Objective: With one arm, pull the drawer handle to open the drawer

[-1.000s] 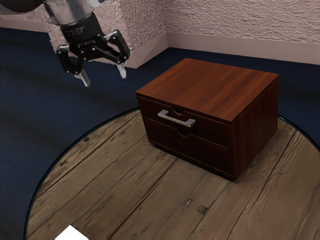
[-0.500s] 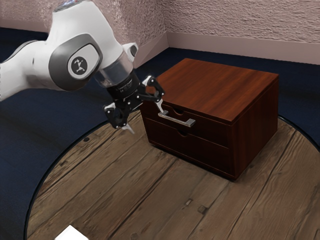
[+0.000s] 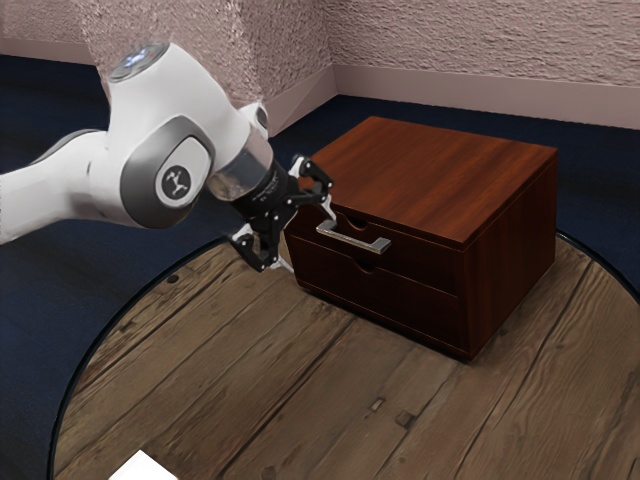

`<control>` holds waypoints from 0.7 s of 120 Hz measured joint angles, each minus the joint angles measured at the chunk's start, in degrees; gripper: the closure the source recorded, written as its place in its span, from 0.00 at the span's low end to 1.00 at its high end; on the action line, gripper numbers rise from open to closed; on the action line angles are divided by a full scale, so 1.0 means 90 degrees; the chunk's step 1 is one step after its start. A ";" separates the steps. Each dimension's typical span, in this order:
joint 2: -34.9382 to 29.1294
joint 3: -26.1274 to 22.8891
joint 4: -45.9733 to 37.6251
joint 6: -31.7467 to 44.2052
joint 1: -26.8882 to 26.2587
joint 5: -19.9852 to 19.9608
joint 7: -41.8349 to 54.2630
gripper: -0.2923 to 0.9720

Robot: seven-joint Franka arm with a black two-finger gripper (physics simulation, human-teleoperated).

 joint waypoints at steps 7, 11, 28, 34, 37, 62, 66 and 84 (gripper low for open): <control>0.0007 0.0000 -0.0073 0.0169 -0.0003 -0.0001 -0.0090 0.23; 0.0011 -0.0002 -0.0124 0.0260 -0.0003 -0.0001 -0.0136 0.23; 0.0033 -0.0001 -0.0212 0.0557 -0.0009 0.0001 -0.0305 0.23; 0.0087 -0.0002 -0.0186 0.0623 -0.0004 0.0003 -0.0356 0.23; 0.0111 -0.0001 -0.0179 0.0651 -0.0004 0.0004 -0.0380 0.23; 0.0301 -0.0007 -0.0122 0.0869 0.0012 0.0009 -0.0546 0.23; 0.0332 -0.0007 -0.0115 0.0896 0.0013 0.0010 -0.0568 0.23; 0.0383 -0.0016 -0.0081 0.0973 0.0023 0.0005 -0.0653 0.23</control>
